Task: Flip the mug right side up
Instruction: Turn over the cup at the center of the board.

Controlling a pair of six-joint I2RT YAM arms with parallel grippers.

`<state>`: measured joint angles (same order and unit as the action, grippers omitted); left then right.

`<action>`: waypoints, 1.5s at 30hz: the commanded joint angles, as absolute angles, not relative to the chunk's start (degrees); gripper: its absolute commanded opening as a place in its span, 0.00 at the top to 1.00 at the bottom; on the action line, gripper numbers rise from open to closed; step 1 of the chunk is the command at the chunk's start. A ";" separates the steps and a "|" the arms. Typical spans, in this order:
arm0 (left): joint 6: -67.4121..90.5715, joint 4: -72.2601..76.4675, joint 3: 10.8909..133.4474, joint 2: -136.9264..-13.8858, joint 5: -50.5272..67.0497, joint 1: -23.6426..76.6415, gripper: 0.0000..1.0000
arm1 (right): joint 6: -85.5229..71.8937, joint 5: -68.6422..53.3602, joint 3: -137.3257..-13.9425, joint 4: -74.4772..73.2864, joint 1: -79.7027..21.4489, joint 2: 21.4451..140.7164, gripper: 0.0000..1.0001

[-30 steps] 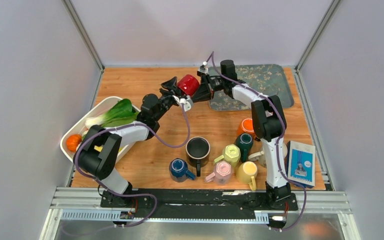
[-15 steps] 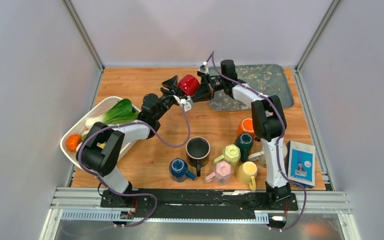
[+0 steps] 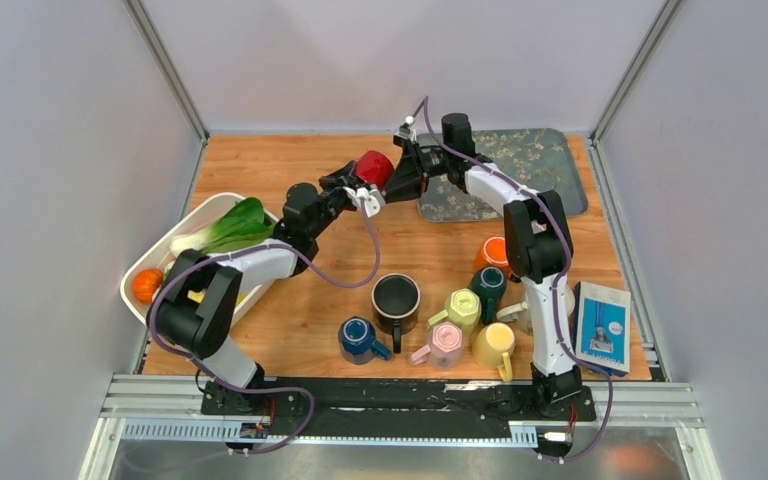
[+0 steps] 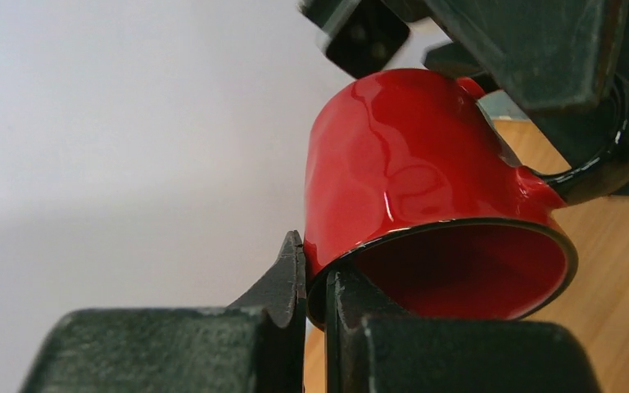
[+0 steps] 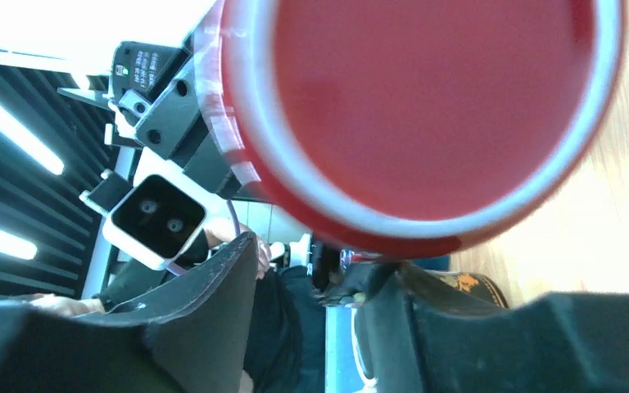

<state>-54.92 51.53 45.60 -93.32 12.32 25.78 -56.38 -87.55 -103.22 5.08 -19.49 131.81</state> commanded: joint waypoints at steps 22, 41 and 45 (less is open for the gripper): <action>-18.05 -20.19 71.11 -78.76 19.00 21.58 1.00 | -43.55 -83.85 -125.00 4.32 -13.04 128.96 0.00; -8.14 -22.28 72.95 -81.08 18.34 21.01 1.00 | 8.38 -48.77 -116.85 -14.27 -11.59 113.08 0.00; -8.64 -24.61 74.79 -82.26 15.17 21.08 1.00 | 30.62 -47.95 -96.78 -8.93 -16.01 99.23 0.00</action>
